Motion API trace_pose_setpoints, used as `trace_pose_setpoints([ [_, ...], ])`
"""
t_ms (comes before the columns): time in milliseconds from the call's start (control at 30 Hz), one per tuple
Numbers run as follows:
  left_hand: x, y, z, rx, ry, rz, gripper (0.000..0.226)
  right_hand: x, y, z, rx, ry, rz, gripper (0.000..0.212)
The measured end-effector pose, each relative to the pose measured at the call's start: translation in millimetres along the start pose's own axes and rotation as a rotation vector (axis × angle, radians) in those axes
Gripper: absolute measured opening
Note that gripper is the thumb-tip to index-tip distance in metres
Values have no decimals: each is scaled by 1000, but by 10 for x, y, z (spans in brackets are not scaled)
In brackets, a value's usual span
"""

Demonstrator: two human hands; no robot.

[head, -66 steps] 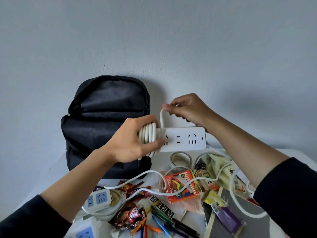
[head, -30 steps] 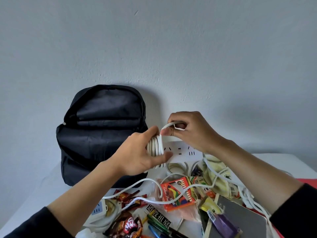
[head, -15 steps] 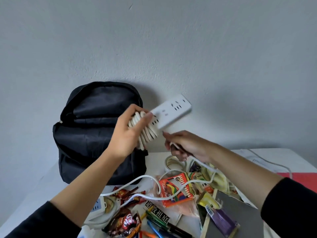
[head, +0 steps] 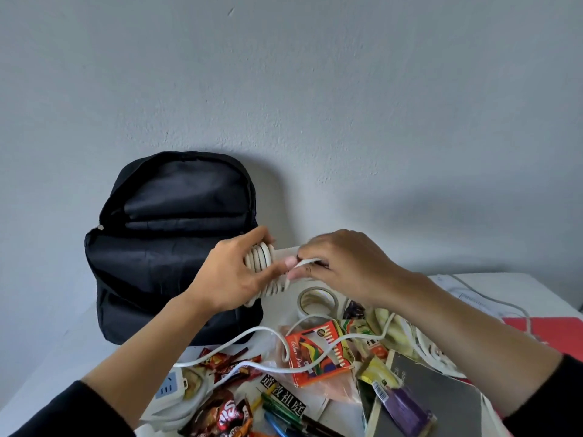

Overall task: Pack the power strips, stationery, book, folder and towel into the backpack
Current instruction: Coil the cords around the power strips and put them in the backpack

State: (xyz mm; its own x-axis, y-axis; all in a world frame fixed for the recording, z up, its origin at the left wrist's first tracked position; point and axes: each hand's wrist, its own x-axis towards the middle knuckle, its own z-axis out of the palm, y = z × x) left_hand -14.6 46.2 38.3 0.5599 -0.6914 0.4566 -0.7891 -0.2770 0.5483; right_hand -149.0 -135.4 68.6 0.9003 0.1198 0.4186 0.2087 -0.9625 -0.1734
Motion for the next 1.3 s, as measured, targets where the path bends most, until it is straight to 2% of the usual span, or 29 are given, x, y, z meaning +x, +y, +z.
trace_pose_setpoints([
  [100, 9, 91, -35, -118, -90, 19, 56, 56, 27, -107, 99, 142, -49, 35],
  [200, 8, 162, -88, -254, -175, 88, 57, 120, 7, -219, 341, 134, -36, 27],
  [267, -2, 221, -103, -342, -218, 121, 62, 171, 27, -302, 506, 58, 37, 24],
  [433, 28, 328, -102, -314, -192, 151, 42, 267, 104, -325, 642, -157, 279, 37],
  [533, 41, 313, -129, -385, -197, 138, 40, 293, 158, -368, 776, -344, 431, 30],
  [600, 53, 300, -150, -483, -188, 110, 41, 293, 218, -420, 921, -393, 527, 27],
  [700, 60, 299, -163, -600, -160, 49, 39, 241, 275, -408, 1183, -379, 619, 26],
  [800, 20, 298, -146, -698, -163, -9, 53, 178, 272, -326, 1398, -363, 659, 30],
  [867, 4, 292, -128, -749, -167, -41, 62, 154, 305, -233, 1534, -290, 694, 38],
  [933, 17, 298, -116, -894, -151, -83, 56, 138, 358, -112, 1605, -204, 665, 42],
  [1033, 80, 353, -134, -1068, -76, -170, 35, 87, 354, 31, 1496, -177, 551, 24],
  [1100, 130, 404, -170, -1078, 15, -205, 27, 17, 303, 102, 1297, -182, 534, 34],
  [1233, 232, 398, -236, -940, 234, -242, 19, -108, 221, 207, 839, -170, 501, 33],
  [1300, 251, 344, -254, -803, 311, -252, 19, -179, 256, 238, 719, -283, 522, 33],
])
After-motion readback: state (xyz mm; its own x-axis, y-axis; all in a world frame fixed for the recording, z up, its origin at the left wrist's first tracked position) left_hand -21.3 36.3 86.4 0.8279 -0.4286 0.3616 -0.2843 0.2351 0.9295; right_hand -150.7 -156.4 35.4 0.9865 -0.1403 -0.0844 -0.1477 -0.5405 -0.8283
